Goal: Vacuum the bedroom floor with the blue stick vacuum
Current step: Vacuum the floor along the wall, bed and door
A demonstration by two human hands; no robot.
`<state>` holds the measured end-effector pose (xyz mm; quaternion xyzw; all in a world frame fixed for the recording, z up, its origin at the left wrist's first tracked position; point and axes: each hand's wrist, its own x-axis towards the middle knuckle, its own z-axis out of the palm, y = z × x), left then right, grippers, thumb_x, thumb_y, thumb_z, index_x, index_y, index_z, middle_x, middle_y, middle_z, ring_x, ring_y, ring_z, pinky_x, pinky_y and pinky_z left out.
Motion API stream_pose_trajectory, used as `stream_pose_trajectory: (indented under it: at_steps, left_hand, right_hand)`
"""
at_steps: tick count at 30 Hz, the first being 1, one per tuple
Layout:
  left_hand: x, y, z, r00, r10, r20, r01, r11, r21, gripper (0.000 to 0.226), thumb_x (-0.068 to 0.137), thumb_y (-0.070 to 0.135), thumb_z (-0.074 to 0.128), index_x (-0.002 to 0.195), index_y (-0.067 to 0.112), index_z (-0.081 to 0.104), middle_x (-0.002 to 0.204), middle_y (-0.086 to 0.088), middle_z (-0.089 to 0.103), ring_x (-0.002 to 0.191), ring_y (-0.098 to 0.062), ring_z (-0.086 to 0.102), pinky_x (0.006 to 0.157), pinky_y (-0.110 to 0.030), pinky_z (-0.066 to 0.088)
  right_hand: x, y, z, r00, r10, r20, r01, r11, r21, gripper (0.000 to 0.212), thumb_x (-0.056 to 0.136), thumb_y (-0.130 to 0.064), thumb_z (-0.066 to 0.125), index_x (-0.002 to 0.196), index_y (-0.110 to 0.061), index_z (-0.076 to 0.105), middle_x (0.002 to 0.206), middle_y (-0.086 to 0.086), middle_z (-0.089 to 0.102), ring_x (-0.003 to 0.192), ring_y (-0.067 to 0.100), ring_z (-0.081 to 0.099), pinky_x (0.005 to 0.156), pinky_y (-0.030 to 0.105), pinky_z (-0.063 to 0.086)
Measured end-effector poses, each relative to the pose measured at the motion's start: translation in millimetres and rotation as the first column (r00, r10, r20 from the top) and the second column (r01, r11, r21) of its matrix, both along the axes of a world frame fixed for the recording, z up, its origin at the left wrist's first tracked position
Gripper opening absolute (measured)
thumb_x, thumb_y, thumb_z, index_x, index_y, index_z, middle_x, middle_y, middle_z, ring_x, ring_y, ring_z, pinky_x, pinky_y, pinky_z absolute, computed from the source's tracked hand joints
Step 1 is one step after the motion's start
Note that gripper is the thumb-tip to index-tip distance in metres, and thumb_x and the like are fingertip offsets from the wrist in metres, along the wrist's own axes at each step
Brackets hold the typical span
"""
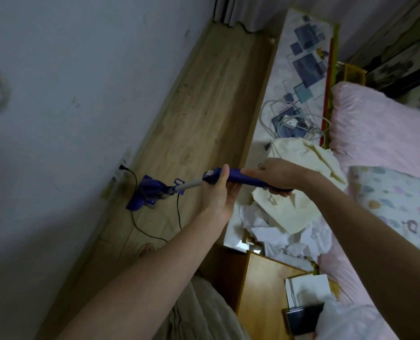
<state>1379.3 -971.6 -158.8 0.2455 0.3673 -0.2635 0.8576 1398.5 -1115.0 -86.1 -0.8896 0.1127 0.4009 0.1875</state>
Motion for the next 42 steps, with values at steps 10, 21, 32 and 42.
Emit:
stream_pose_trajectory:
  at_steps: [10,21,32,42]
  left_hand:
    - [16,25,-6,0.998,0.047,-0.051,-0.043,0.995,0.094,0.048,0.087,0.013,0.069,0.130,0.003,0.050,0.118,-0.018,0.065,0.095,-0.026,0.068,0.065,-0.030,0.060]
    - [15,4,6,0.991,0.124,-0.044,-0.120,0.990,0.076,0.047,0.084,0.016,0.072,0.126,0.006,0.055,0.114,-0.016,0.068,0.093,-0.024,0.070,0.062,-0.028,0.058]
    - [21,18,-4,0.993,0.089,-0.075,-0.072,0.975,0.210,0.047,0.087,0.018,0.067,0.129,0.006,0.050,0.109,-0.014,0.064,0.087,-0.022,0.067,0.058,-0.028,0.057]
    - [30,-2,16,0.998,-0.035,-0.049,0.038,0.998,0.058,0.038,0.093,0.016,0.061,0.126,0.003,0.046,0.105,-0.017,0.062,0.094,-0.028,0.065,0.067,-0.034,0.057]
  right_hand:
    - [15,31,-15,0.998,0.029,0.064,-0.029,1.000,0.001,0.079,0.090,-0.071,0.036,0.093,0.003,0.063,0.056,0.013,0.058,0.037,0.021,0.049,0.046,0.028,0.044]
    - [29,17,12,0.991,0.124,0.048,-0.122,0.991,-0.056,0.077,0.091,-0.070,0.035,0.085,0.001,0.064,0.058,0.012,0.059,0.039,0.019,0.050,0.048,0.029,0.046]
    - [18,39,-13,0.968,0.200,0.152,-0.185,0.977,-0.107,0.071,0.094,-0.067,0.033,0.085,-0.003,0.063,0.054,0.006,0.056,0.042,0.016,0.054,0.046,0.024,0.042]
    - [25,7,3,0.936,0.270,0.227,-0.204,0.939,-0.277,0.068,0.090,-0.072,0.031,0.072,-0.012,0.055,0.061,0.004,0.057,0.054,0.017,0.058,0.065,0.033,0.052]
